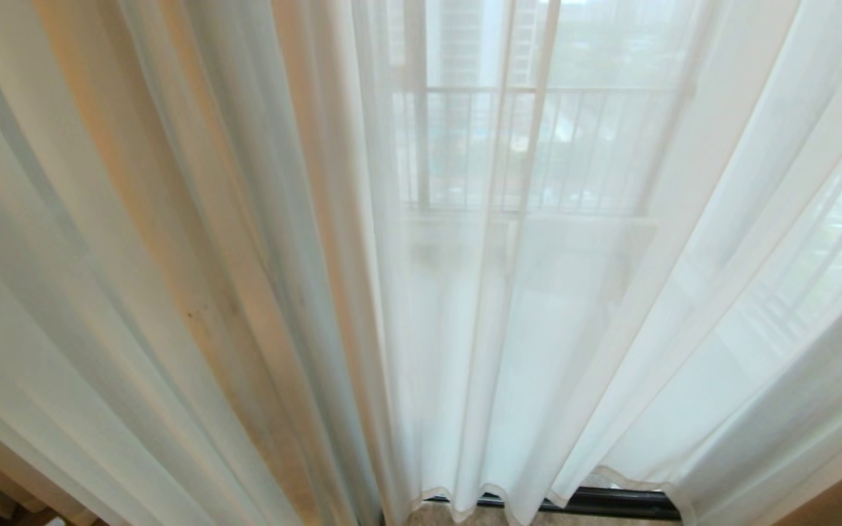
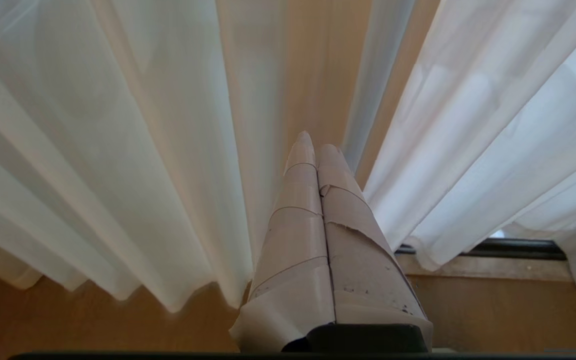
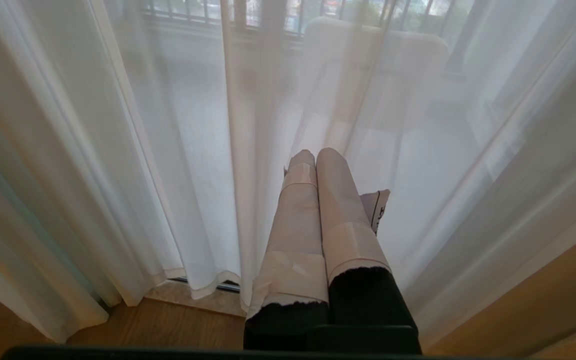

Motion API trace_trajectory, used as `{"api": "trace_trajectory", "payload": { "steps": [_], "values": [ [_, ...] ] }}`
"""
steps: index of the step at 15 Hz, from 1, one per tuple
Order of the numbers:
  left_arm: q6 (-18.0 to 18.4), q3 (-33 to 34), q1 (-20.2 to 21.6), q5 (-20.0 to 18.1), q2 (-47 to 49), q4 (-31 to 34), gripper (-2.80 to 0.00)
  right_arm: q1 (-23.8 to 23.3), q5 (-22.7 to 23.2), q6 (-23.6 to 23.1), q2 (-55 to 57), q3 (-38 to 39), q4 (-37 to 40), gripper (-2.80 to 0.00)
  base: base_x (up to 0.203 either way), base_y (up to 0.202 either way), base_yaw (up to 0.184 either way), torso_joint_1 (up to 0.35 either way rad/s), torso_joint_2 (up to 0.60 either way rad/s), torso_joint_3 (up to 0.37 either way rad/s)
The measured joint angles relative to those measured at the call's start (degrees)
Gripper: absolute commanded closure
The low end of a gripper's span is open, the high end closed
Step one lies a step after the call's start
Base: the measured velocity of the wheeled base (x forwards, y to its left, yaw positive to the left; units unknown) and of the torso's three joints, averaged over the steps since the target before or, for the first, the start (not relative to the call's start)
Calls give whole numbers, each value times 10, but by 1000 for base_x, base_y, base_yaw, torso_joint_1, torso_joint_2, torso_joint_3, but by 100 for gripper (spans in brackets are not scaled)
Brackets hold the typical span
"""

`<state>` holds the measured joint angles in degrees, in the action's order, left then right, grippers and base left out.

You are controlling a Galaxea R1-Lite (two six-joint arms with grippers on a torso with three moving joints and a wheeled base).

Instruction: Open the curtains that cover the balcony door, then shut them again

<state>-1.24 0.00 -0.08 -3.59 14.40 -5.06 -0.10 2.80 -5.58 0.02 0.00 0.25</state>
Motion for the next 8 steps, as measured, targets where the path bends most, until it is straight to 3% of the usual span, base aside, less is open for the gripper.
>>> {"api": "trace_trajectory", "payload": {
  "steps": [4, 8],
  "values": [
    [-2, 0, -1, 41, -70, 35, 0, 0, 0, 0, 0, 0, 0, 0, 0, 0, 0, 0, 0, 0],
    [-5, 0, 3, 47, -129, 42, 0, 0, 0, 1, 0, 0, 0, 0, 0, 0, 0, 0, 0, 0]
  ]
}}
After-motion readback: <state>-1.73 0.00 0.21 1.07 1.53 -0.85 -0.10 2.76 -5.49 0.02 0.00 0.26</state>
